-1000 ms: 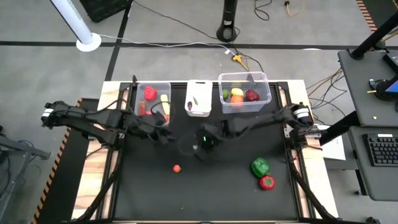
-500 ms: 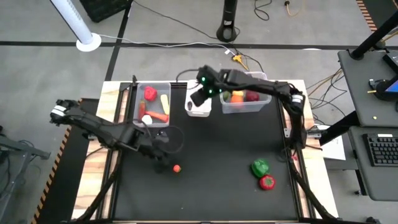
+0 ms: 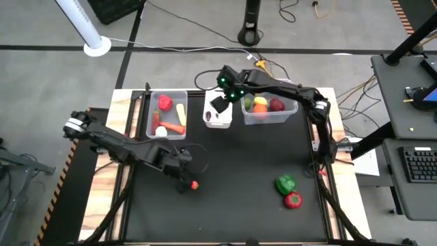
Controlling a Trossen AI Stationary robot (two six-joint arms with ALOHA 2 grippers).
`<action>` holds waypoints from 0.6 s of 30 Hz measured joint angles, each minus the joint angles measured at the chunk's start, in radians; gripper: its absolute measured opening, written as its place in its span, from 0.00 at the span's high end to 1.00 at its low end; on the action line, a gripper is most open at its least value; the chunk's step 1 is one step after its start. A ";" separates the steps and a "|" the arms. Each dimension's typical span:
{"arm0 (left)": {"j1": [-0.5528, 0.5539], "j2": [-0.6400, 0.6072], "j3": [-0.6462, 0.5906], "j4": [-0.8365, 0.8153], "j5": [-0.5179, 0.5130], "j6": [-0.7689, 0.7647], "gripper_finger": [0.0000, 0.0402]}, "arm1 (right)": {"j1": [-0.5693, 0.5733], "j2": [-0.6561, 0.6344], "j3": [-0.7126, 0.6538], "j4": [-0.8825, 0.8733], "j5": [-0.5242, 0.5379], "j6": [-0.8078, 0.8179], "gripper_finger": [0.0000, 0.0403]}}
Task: Sort produce into baskets
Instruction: Put the orange tomato into the right transparent bin
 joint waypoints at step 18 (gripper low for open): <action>-0.022 0.177 0.002 0.218 0.026 -0.035 0.36 | 0.331 -0.258 -0.001 -0.230 0.190 0.103 0.42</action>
